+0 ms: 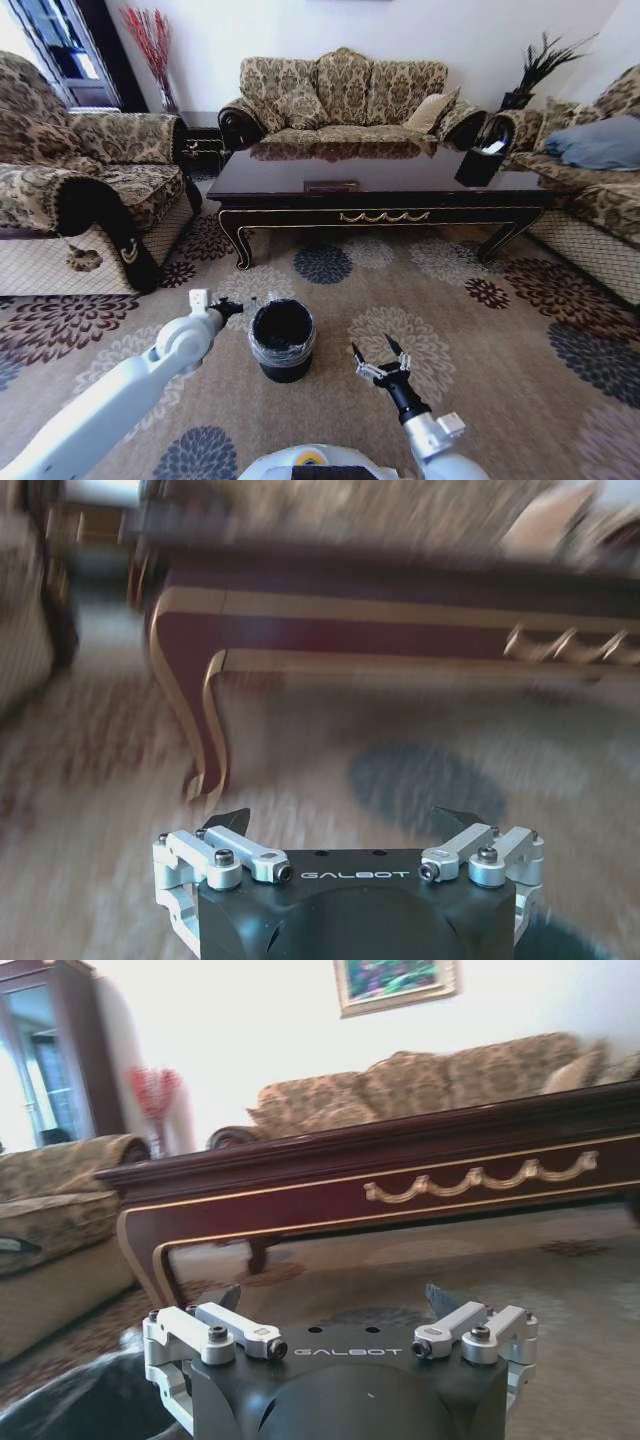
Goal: Move to the front of the table and pick up the trash from the floor, then place it into the trash bin.
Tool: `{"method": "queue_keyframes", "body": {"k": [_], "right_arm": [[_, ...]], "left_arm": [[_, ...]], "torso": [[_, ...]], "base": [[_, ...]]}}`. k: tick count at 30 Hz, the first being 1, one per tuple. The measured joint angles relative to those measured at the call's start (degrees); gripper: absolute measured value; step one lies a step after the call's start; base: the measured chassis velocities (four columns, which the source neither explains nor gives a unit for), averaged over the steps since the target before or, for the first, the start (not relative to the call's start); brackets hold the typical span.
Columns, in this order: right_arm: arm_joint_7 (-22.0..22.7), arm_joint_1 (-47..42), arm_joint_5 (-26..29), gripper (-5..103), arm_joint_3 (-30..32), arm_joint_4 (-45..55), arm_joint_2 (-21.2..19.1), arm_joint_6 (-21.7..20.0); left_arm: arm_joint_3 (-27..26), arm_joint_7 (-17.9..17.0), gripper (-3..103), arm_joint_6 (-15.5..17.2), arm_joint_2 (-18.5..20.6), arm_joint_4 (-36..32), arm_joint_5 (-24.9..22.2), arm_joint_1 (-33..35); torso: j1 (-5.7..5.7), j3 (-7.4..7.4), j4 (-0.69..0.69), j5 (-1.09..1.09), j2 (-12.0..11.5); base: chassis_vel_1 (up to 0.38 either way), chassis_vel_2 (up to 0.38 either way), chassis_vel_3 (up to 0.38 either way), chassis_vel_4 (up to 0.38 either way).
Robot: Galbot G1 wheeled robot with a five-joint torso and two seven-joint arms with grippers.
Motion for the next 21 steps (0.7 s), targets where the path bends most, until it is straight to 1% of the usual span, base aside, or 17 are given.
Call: {"method": "queue_keyframes", "body": {"k": [1,2,3,4,6,8,9,10,12,13,16,17,19,21], "right_arm": [[-0.07,-0.48,-0.08,100,0.54,0.05,1.06,0.41],[-0.3,-0.69,-0.58,100,1.23,0.05,2.13,0.94],[-0.44,-0.54,-1.38,100,1.74,-0.1,2.94,1.45],[-0.44,-0.54,-1.38,100,1.74,-0.1,2.94,1.45],[-0.13,0.14,-2.77,100,2.53,-1.09,4.44,2.16],[0.43,0.67,-3.76,100,3.42,-2.18,5.31,2.66],[0.43,0.67,-3.76,100,3.42,-2.18,5.31,2.66],[0.18,1.0,-4.56,100,4.12,-2.96,5.53,3.29],[-0.37,1.59,-5.88,100,5.09,-3.99,5.64,4.09],[-0.37,1.59,-5.88,100,5.09,-3.99,5.64,4.09],[-0.64,2.78,-7.54,100,6.26,-5.43,5.8,5.43],[-0.64,2.78,-7.54,100,6.26,-5.43,5.8,5.43],[-0.66,3.61,-8.84,100,7.26,-6.72,6.02,6.68],[-0.76,3.85,-10.67,100,8.54,-8.0,6.44,8.37]], "left_arm": [[-0.5,1.2,100,-1.23,-0.41,-0.45,2.01,0.74],[-2.3,2.89,100,-3.03,-1.35,-1.42,5.26,2.76],[-4.06,4.08,100,-4.23,-2.08,-2.09,7.59,4.74],[-4.06,4.08,100,-4.23,-2.08,-2.09,7.59,4.74],[-9.24,6.76,100,-7.47,-4.36,-3.76,14.68,11.65],[-13.88,8.94,100,-10.17,-6.78,-5.14,20.61,19.54],[-13.88,8.94,100,-10.17,-6.78,-5.14,20.61,19.54],[-16.18,9.97,100,-11.82,-7.99,-5.42,23.45,23.26],[-20.28,12.11,100,-14.69,-10.71,-5.52,26.22,28.62],[-20.28,12.11,100,-14.69,-10.71,-5.52,26.22,28.62],[-25.74,15.62,100,-17.83,-14.88,-5.23,27.65,33.95],[-25.74,15.62,100,-17.83,-14.88,-5.23,27.65,33.95],[-29.19,19.13,100,-21.27,-17.6,-4.92,30.64,37.17],[-30.93,21.68,100,-23.66,-19.31,-5.1,31.83,39.52]], "torso": [[0.0,0.0,-0.06,0.0,0.0],[0.0,0.0,-0.08,-0.02,0.0],[0.0,0.0,-0.07,-0.02,0.0],[0.0,0.0,-0.07,-0.02,0.0],[0.0,0.0,0.02,0.01,0.0],[0.0,0.0,0.04,-0.02,0.0],[0.0,0.0,0.04,-0.02,0.0],[0.0,0.0,0.04,-0.02,0.0],[0.0,-0.01,0.02,0.0,0.0],[0.0,-0.01,0.02,0.0,0.0],[0.0,0.0,-0.01,0.0,0.0],[0.0,0.0,-0.01,0.0,0.0],[0.0,0.0,0.01,0.0,0.0],[0.0,-0.01,0.01,0.0,0.0]], "base": [[0.0,0.0,0.0,0.0],[0.0,0.0,0.0,0.0],[0.0,0.0,0.0,0.0],[0.0,0.0,0.0,0.0],[0.0,0.0,0.0,0.0],[0.0,0.0,0.0,0.0],[0.0,0.0,0.0,0.0],[0.0,0.0,0.0,0.0],[0.0,0.0,0.0,0.0],[0.0,0.0,0.0,0.0],[0.0,0.0,0.0,0.0],[0.0,0.0,0.0,0.0],[0.0,0.0,0.0,0.0],[0.0,0.0,0.0,0.0]]}}
